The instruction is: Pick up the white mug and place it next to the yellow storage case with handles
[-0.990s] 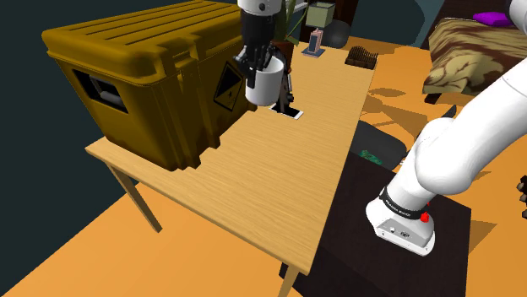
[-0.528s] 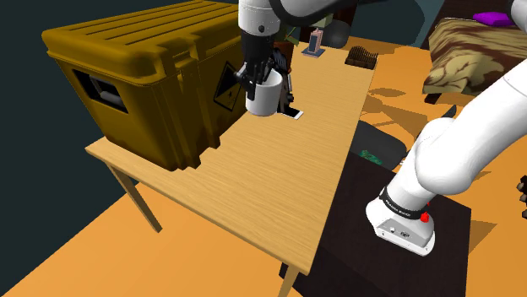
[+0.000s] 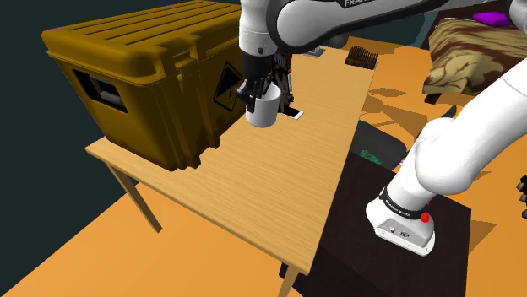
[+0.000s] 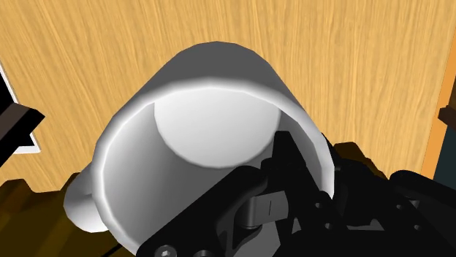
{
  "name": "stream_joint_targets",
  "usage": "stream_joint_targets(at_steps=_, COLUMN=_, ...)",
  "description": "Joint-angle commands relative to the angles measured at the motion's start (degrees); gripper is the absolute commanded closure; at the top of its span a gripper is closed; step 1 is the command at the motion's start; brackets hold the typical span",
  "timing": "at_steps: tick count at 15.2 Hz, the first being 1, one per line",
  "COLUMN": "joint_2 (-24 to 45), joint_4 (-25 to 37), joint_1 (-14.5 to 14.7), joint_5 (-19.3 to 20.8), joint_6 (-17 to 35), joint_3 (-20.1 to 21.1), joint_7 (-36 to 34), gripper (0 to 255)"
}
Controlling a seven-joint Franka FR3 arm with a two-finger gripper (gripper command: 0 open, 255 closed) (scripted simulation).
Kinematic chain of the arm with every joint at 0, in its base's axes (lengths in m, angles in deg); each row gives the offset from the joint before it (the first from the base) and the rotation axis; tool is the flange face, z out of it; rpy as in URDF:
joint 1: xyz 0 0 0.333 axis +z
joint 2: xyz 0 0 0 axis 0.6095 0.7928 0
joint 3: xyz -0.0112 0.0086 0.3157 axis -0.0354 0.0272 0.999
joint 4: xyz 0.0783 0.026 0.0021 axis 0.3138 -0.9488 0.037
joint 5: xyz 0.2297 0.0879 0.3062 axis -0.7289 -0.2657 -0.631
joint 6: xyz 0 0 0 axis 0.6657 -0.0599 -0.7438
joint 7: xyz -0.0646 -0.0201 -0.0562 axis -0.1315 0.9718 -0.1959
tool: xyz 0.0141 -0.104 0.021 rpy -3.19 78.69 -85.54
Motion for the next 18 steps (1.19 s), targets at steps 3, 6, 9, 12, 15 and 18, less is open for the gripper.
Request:
stream_joint_targets(at_steps=3, joint_2=0.22, joint_4=-3.03, joint_1=0.03, joint_5=0.06, joint_6=3.29, joint_3=0.12, joint_7=-0.17, gripper=255)
stream_joint_targets(at_steps=6, joint_2=0.70, joint_4=-4.89, joint_1=0.05, joint_5=0.20, joint_6=5.61, joint_3=0.25, joint_7=-0.39, gripper=255)
stream_joint_targets(at_steps=9, joint_2=1.30, joint_4=-6.65, joint_1=0.05, joint_5=0.39, joint_6=7.94, joint_3=0.40, joint_7=-0.64, gripper=255)
stream_joint_targets(at_steps=12, joint_2=2.02, joint_4=-8.31, joint_1=0.03, joint_5=0.63, joint_6=10.29, joint_3=0.56, joint_7=-0.93, gripper=255)
stream_joint_targets(at_steps=15, joint_2=2.86, joint_4=-9.86, joint_1=0.00, joint_5=0.93, joint_6=12.64, joint_3=0.72, joint_7=-1.27, gripper=255)
stream_joint_targets(at_steps=18, joint_2=3.83, joint_4=-11.30, joint_1=-0.04, joint_5=1.30, joint_6=15.00, joint_3=0.89, joint_7=-1.66, gripper=255)
